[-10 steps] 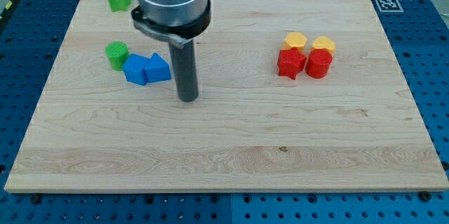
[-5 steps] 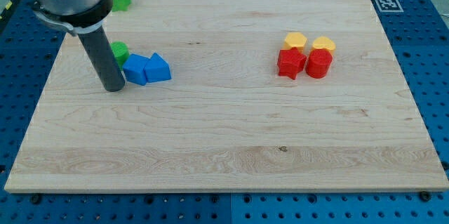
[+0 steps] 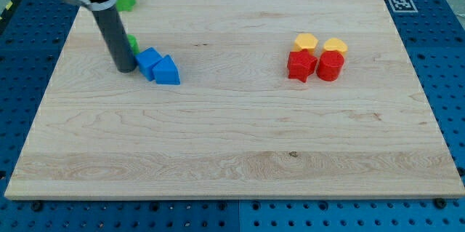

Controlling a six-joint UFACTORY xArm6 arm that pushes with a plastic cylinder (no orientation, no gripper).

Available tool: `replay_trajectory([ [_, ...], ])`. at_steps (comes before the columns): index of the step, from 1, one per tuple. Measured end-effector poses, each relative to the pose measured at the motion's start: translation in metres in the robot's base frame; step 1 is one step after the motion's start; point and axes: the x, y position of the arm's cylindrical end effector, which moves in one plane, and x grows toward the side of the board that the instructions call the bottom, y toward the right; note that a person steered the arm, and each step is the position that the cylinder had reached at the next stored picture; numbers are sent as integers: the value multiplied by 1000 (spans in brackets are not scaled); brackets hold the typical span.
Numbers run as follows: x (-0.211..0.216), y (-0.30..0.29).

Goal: Place the green circle below the green star

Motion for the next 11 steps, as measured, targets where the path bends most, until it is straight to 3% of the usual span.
replay_trajectory([
  [2,-5,11],
  [3,-13,-26],
  [6,-74,-28],
  [8,-63,13],
  [9,-98,10],
  [11,-109,-18],
])
